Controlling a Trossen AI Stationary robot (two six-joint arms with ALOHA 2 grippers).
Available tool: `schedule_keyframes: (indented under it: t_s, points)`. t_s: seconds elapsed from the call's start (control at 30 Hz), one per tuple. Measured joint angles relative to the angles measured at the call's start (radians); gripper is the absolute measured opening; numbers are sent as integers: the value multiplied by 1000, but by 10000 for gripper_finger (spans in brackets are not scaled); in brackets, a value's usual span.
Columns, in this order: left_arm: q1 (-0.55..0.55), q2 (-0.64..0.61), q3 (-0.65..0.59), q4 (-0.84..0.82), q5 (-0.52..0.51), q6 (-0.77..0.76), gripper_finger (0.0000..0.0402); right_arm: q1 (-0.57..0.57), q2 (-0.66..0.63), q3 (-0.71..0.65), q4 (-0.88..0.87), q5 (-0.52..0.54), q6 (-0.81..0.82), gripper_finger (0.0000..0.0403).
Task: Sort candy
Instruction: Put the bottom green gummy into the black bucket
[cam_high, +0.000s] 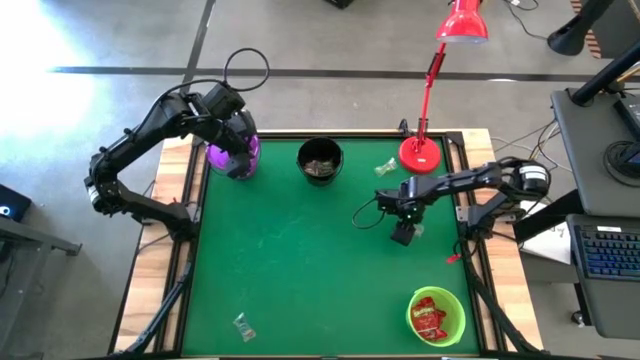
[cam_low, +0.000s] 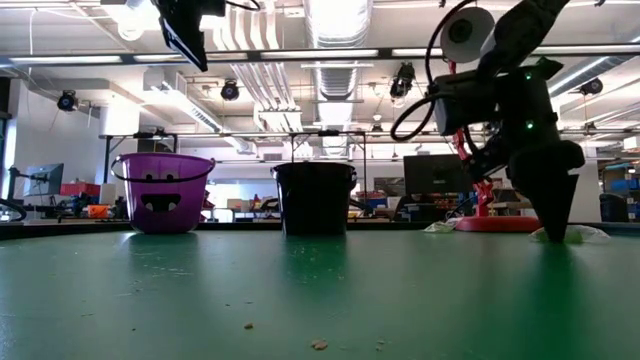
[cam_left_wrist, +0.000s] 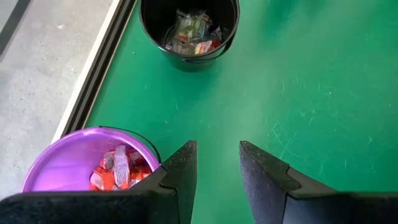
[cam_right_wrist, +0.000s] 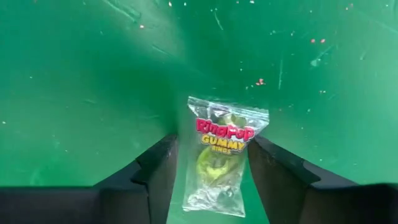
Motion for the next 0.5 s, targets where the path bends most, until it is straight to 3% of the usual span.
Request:
schedule_keyframes:
  t_s: [0.37, 0.5]
  points:
    - [0, 0, 0, -1, 0, 0, 102, -2, 66, 3, 0, -51, 9, 38]
    - [0, 0, 0, -1, 0, 0, 102, -2, 35, 22, -8, -58, 32, 14]
